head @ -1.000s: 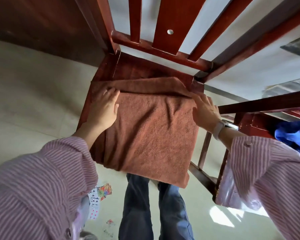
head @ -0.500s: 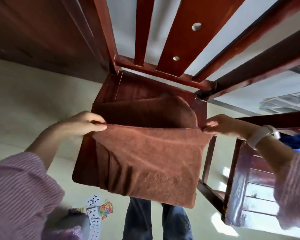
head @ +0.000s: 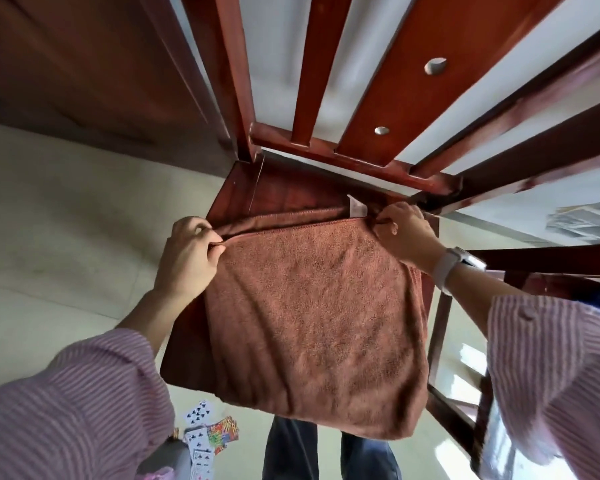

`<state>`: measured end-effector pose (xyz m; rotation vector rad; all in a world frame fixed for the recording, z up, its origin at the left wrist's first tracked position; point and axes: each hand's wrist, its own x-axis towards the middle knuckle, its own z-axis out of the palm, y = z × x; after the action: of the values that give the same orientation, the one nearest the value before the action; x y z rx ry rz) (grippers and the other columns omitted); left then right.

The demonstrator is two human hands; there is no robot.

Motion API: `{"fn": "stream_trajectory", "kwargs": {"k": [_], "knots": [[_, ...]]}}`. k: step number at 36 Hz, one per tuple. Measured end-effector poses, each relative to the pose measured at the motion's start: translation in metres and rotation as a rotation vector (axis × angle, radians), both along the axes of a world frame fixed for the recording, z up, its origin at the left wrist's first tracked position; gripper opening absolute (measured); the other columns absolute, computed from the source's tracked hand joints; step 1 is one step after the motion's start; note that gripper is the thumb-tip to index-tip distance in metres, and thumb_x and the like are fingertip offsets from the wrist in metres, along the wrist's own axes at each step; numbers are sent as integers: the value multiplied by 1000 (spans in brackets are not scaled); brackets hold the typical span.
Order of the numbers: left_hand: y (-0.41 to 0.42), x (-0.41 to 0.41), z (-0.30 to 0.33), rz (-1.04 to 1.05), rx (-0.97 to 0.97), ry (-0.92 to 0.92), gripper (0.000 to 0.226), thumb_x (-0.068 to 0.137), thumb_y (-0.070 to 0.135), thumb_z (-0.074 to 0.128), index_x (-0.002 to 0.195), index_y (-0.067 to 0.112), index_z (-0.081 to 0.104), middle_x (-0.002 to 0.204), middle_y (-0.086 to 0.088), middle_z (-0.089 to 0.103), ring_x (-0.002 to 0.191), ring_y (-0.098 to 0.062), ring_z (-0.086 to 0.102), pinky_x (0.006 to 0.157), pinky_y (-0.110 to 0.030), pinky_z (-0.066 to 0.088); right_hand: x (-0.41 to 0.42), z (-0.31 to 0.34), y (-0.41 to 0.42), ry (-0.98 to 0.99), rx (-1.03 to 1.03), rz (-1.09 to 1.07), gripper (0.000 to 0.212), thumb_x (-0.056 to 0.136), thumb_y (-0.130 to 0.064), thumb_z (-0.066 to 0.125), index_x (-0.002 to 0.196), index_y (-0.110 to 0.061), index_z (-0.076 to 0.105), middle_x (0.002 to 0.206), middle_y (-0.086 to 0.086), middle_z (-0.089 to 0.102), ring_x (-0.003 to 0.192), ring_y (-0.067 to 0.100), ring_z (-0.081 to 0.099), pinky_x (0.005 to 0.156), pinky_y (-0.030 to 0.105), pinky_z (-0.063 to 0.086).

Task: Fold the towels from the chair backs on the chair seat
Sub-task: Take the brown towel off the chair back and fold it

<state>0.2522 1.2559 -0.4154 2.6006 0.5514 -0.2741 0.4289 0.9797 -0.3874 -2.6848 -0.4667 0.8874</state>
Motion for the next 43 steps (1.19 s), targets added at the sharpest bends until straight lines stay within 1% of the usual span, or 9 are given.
{"fn": "stream_trajectory", "kwargs": {"k": [6, 8, 13, 17, 21, 25, 31, 37, 43], "knots": [[9, 10, 12, -8, -28, 72, 10, 76, 11, 70, 85, 5, 70, 107, -10, 54, 102, -30, 52, 91, -43, 40, 3, 7, 7, 83, 89, -78, 14, 85, -21, 53, 93, -17, 64, 109, 4, 51, 101, 25, 51, 91, 36, 43], [10, 11, 14, -15, -75, 109, 11, 79, 11, 68, 88, 5, 70, 114, -9, 51, 103, -26, 54, 94, -38, 39, 3, 8, 1, 99, 123, -97, 8, 83, -19, 53, 79, -21, 60, 89, 0, 57, 82, 24, 55, 73, 32, 46], [4, 16, 19, -58, -177, 193, 17, 83, 14, 65, 96, 4, 70, 129, -10, 46, 119, -24, 44, 97, -24, 27, -1, 16, -19, 130, 218, -187, 22, 88, -15, 53, 72, -30, 50, 65, -6, 53, 54, 9, 47, 52, 20, 33], [2, 19, 25, -48, -189, 136, 12, 79, 15, 70, 89, 10, 73, 105, -11, 56, 107, -28, 45, 87, -27, 30, -9, 29, -31, 23, 219, -146, 4, 90, -14, 51, 90, -14, 55, 77, -1, 56, 64, 15, 53, 60, 23, 42], [1, 18, 40, 21, -189, -34, 11, 73, 11, 74, 84, 9, 73, 94, -9, 57, 97, -22, 50, 83, -29, 36, -15, 42, -44, -151, 204, -146, 16, 88, -13, 54, 101, -6, 60, 92, 5, 54, 80, 20, 51, 71, 29, 39], [2, 7, 67, 81, -290, -178, 12, 70, 6, 77, 81, 8, 73, 79, 16, 56, 78, 10, 55, 72, -5, 39, -22, 57, -59, -205, 200, -193, 15, 87, -12, 56, 98, -3, 62, 93, 10, 57, 80, 21, 51, 74, 32, 41], [-7, -14, 116, 166, -342, -185, 34, 70, 11, 77, 70, 40, 59, 76, 38, 61, 73, 8, 59, 68, -4, 40, -36, 94, -84, -214, 272, -237, 13, 87, 0, 53, 94, 4, 64, 95, 20, 64, 87, 34, 61, 82, 36, 46], [-34, -25, 163, 143, -219, -169, 9, 71, 9, 76, 78, 11, 69, 82, -3, 69, 72, -19, 59, 72, -25, 43, -48, 139, -109, -278, 289, -181, 8, 82, 1, 60, 88, 3, 65, 90, 18, 64, 81, 35, 61, 79, 48, 50], [-58, -37, 220, 113, -130, -184, 9, 78, 8, 69, 85, 13, 70, 88, -4, 64, 83, -19, 57, 76, -31, 43, -53, 187, -139, -325, 315, -149, 7, 79, -1, 64, 86, -2, 64, 83, 7, 59, 80, 33, 60, 76, 42, 50]]}}
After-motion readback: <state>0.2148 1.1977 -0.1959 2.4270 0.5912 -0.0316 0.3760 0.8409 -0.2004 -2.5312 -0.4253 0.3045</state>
